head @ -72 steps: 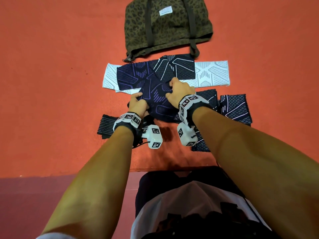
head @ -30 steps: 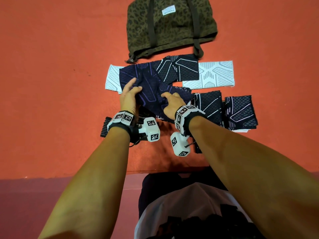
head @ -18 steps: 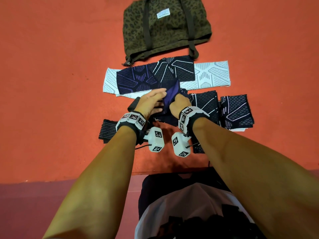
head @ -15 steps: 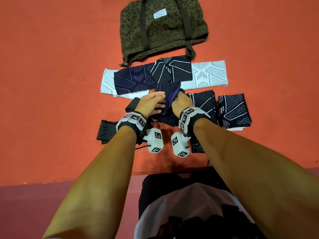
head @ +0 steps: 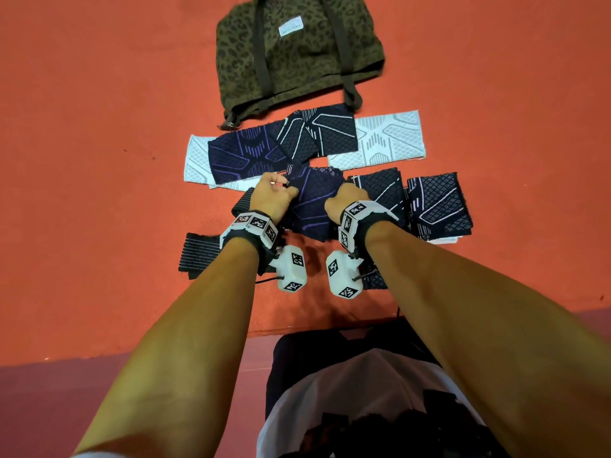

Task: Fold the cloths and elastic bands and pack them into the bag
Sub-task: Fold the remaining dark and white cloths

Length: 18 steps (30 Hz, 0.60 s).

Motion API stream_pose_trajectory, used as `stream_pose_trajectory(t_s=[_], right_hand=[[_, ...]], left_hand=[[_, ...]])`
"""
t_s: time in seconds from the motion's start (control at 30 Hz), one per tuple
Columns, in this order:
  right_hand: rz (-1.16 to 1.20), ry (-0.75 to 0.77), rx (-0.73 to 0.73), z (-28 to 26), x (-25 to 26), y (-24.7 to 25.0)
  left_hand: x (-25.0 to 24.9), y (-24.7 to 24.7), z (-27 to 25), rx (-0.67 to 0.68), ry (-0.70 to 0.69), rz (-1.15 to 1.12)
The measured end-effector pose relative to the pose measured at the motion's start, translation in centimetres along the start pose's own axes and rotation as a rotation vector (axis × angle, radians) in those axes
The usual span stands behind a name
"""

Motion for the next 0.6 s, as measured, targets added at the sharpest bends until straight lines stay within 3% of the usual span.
stream_pose_trajectory(t_s=[0.27,0.43,0.6], right_hand=[[-0.055,0.042,0.019,0.5,-0.4,-0.3],[-0.046,0.107,-0.065,0.9,-0.4,-0.1],[0.043,0.164,-0.172,1.5,-0.1,0.0]], left_hand=[[1.5,0.1,1.0,0.028,0.038,0.015],[1.6,0.0,0.4,0.088,0.039,0.049],[1.5,0.2,0.0,0.063,-0.014,0.053]])
Point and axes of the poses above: each hand's wrist, its own z-axis towards the middle knuckle, its own y-axis out of the back of the hand, x = y × z, the point moved 1 cm from there along z, towards the middle knuckle, and after that the axes turned 10 degrees about z, right-handed, at the moved point
